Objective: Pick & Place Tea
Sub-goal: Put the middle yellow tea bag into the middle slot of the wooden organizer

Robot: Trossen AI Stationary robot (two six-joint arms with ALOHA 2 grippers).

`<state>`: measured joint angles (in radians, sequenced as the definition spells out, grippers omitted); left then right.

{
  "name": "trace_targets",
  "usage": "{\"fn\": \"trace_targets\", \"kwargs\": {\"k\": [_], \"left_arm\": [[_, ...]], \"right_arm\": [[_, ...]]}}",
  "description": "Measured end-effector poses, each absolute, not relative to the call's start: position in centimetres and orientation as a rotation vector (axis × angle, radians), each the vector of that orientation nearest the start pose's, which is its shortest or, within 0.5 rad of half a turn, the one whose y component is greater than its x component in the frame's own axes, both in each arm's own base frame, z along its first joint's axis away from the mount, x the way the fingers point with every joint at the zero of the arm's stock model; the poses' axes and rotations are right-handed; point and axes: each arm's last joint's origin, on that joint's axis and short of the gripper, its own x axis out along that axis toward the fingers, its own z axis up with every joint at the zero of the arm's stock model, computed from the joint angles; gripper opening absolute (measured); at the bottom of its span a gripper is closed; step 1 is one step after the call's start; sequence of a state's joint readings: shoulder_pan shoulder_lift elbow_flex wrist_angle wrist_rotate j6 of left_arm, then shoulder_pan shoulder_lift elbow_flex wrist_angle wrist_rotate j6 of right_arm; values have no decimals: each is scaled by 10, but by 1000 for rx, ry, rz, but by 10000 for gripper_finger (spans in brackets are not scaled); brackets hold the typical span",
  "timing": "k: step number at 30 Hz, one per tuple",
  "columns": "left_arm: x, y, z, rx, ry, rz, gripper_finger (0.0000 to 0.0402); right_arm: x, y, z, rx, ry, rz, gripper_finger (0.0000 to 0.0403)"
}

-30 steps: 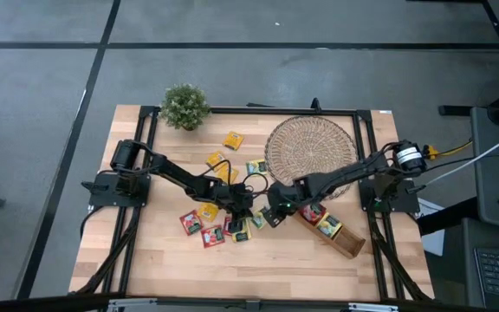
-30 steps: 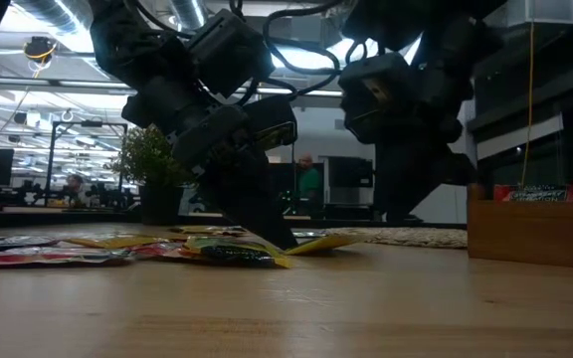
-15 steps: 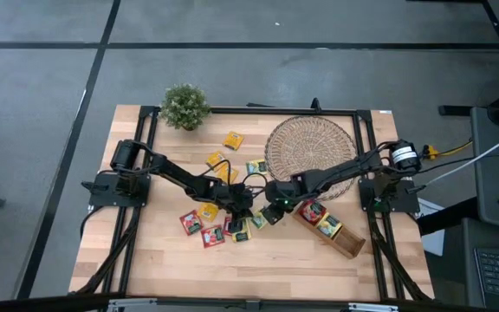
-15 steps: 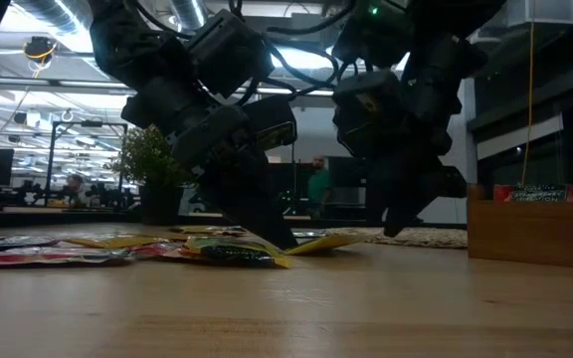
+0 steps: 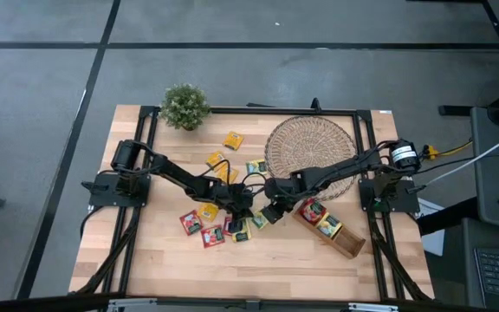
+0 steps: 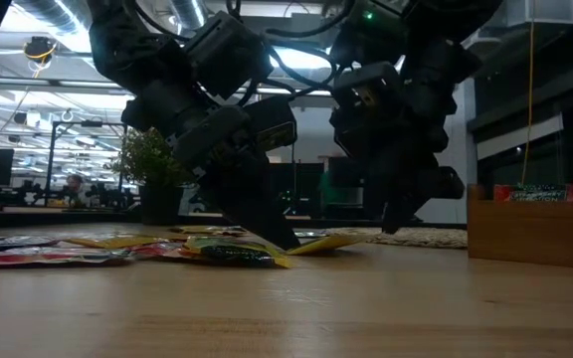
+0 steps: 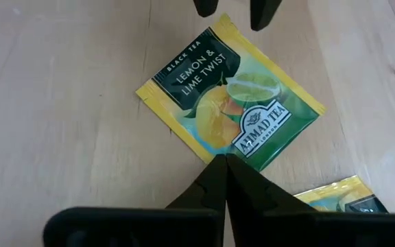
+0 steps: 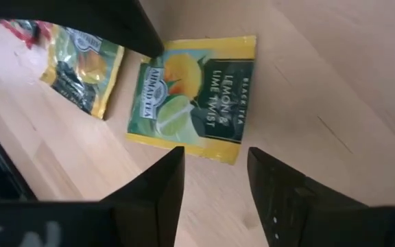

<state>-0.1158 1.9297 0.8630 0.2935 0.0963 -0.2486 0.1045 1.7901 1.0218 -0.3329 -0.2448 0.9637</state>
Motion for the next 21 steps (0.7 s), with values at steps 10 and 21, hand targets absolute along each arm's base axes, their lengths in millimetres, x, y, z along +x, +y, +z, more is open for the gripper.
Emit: {"fn": "trace_targets", "kwargs": {"k": [10,21], "left_arm": [[351,-44,98,-231,775,-103,2],[351,-43,99,-244,775,-94,3]], "right_arm": [[337,42,144,934,1190,-238,161],[343,44,127,942,1229,-175,140]]}}
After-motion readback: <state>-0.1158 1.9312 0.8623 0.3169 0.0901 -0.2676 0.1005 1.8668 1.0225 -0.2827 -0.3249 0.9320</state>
